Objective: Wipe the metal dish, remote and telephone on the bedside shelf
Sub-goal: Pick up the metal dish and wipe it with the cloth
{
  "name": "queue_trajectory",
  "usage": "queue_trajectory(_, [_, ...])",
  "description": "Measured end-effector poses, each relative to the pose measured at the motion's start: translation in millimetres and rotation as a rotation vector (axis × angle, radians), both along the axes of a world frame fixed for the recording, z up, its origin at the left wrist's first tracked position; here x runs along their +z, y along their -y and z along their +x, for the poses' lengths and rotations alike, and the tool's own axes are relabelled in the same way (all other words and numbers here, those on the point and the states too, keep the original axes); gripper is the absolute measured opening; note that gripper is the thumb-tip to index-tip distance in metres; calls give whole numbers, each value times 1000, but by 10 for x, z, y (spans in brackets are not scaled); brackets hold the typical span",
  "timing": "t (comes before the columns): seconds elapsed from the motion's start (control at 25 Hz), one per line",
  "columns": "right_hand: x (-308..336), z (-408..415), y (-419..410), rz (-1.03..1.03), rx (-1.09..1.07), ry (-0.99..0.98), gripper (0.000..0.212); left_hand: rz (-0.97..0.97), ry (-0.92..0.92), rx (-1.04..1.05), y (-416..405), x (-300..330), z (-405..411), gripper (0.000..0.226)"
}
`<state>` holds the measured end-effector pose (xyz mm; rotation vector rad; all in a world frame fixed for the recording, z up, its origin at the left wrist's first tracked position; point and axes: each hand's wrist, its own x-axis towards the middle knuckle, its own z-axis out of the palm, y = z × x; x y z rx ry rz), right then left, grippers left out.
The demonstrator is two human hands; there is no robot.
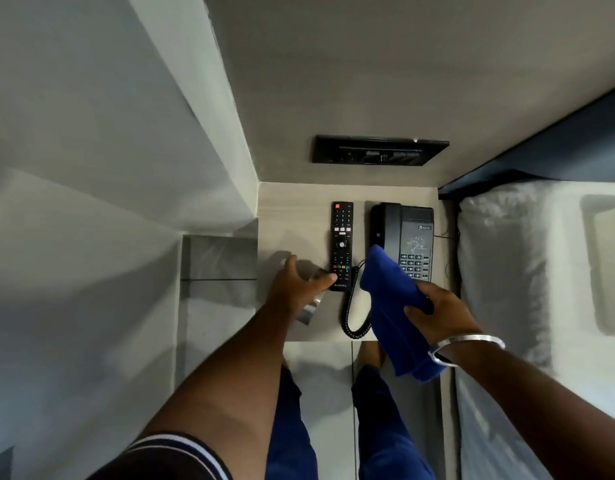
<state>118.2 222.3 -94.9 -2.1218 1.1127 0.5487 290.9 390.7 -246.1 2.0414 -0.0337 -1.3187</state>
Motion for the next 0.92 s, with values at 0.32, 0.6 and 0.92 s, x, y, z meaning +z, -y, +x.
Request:
queue_trajectory(0.32, [28,-58,60,80,51,111,29,-107,-263,312,15,253,42,23])
queue_trajectory(0.6, [1802,349,28,-58,345,617,61,-874,-612,923,-192,2190,113,61])
queue_trajectory(0.92, [3799,1014,12,-474,1078,778,59,-1382,-663,563,33,4526,292,69])
